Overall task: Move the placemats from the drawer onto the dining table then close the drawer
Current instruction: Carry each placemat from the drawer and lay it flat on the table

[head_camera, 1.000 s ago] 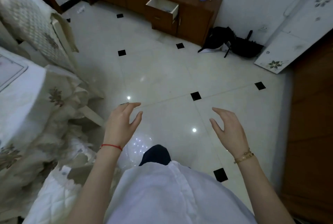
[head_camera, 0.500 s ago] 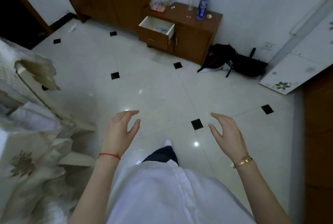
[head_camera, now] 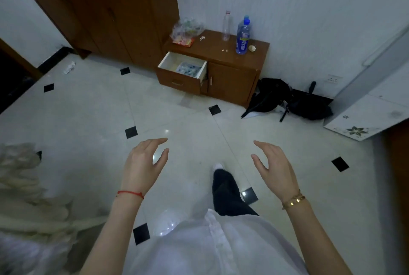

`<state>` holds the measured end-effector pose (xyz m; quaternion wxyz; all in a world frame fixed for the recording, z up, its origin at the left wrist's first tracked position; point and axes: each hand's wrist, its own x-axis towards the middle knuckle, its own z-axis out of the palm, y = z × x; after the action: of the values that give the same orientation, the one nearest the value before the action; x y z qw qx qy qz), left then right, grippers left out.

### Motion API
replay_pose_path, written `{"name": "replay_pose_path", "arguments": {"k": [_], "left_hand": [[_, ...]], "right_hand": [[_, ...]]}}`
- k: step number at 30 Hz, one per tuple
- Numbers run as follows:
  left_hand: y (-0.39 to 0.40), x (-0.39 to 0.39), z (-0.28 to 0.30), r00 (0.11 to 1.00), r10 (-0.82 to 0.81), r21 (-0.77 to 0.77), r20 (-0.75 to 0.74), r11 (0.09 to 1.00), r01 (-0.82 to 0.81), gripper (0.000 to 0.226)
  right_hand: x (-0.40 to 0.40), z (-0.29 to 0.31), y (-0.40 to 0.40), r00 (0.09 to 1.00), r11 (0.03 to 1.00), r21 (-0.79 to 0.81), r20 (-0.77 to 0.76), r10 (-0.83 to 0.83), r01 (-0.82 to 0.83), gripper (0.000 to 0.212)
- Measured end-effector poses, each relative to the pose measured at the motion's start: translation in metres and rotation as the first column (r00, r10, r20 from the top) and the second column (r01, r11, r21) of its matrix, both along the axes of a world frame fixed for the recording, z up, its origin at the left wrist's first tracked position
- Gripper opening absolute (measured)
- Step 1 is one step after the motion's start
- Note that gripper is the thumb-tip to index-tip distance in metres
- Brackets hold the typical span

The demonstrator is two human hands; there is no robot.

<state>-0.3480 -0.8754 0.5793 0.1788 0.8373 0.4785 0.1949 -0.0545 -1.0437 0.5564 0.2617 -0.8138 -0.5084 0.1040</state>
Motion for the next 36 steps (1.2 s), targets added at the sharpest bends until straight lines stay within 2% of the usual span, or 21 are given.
{"name": "replay_pose_path", "arguments": {"k": [6, 14, 24, 30, 36], "left_hand": [[0.124, 0.071, -0.004, 0.999, 0.04, 0.005, 0.009, 0.999, -0.04, 0.026], [0.295, 0.155, 0.017, 0.995, 0.092, 0.043, 0.025, 0.995, -0.093, 0.028], [0.474, 0.197, -0.012, 0.993, 0.102, 0.031, 0.057, 0.994, -0.104, 0.028], [0.601, 0.202, -0.034, 0.996, 0.017, 0.014, 0.085, 1.0, -0.018, 0.029], [0.733, 0.214, -0.053, 0.989, -0.132, -0.014, 0.066, 0.991, 0.133, 0.031]], "right_hand": [[0.07, -0.016, 0.127, 1.0, 1.0, -0.025, -0.012, 0.002, -0.003, 0.038], [0.161, 0.002, 0.317, 0.998, 0.998, 0.005, 0.002, 0.07, -0.07, 0.037], [0.194, -0.023, 0.508, 0.99, 0.99, -0.004, -0.022, 0.14, -0.14, 0.037], [0.184, -0.056, 0.611, 0.993, 0.997, -0.025, -0.089, 0.077, -0.08, 0.038], [0.167, -0.081, 0.706, 0.979, 0.992, -0.059, -0.164, -0.12, 0.111, 0.038]]}}
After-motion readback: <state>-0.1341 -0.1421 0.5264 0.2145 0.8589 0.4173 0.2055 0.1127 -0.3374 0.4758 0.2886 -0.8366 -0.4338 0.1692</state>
